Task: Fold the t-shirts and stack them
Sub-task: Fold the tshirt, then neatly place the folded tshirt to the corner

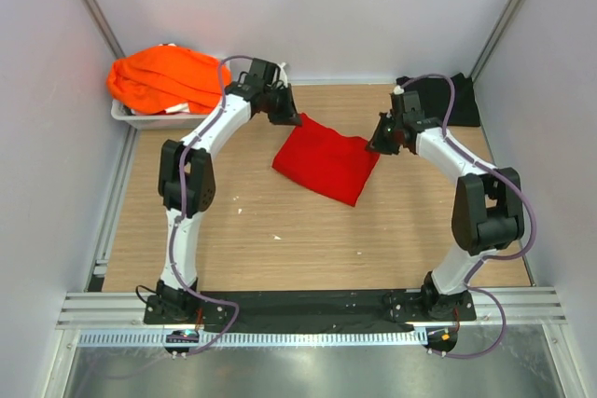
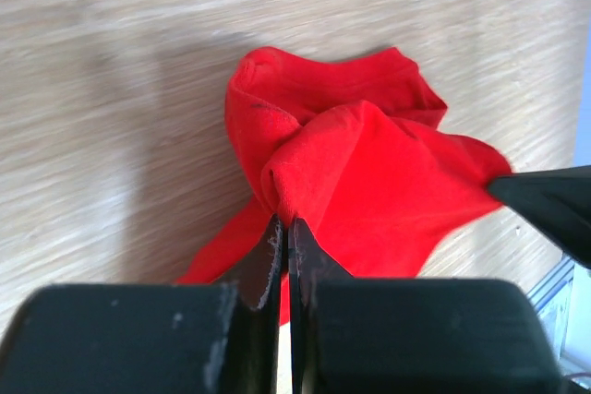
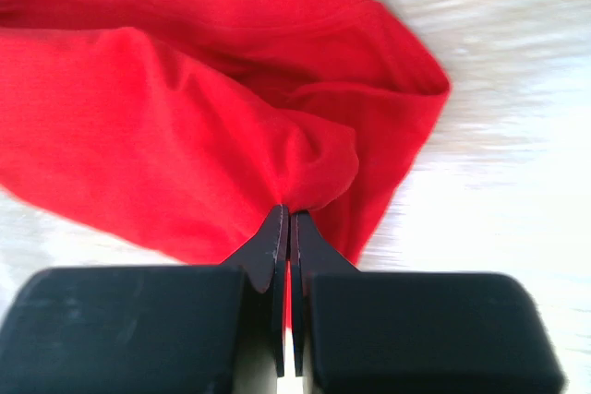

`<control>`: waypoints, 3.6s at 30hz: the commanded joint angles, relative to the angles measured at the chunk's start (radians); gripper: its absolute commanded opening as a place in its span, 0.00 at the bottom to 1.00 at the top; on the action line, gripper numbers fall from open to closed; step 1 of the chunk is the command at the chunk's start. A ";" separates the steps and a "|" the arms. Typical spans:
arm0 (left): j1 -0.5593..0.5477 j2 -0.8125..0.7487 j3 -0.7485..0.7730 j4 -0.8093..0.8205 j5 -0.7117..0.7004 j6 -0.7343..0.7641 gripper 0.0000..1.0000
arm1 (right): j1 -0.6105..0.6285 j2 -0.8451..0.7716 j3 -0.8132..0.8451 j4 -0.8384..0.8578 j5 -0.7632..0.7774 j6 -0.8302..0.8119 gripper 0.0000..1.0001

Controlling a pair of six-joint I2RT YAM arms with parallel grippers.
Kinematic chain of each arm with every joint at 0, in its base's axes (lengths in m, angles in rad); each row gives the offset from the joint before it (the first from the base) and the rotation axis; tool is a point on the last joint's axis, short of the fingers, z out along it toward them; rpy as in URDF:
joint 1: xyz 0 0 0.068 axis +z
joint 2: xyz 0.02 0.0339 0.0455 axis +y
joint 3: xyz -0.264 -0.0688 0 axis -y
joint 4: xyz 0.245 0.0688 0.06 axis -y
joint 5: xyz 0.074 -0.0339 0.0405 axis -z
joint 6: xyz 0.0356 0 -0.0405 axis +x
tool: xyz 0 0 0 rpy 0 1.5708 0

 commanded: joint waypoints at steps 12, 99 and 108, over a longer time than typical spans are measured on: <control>-0.018 0.300 0.366 -0.010 0.126 0.035 0.20 | -0.045 -0.011 -0.087 0.038 0.304 0.080 0.01; -0.020 -1.286 -0.996 -0.286 -0.556 0.024 0.67 | -0.172 0.587 1.014 -0.228 0.400 -0.400 0.01; -0.018 -1.263 -0.998 -0.284 -0.555 0.022 0.66 | -0.218 0.632 1.187 -0.208 0.438 -0.449 0.01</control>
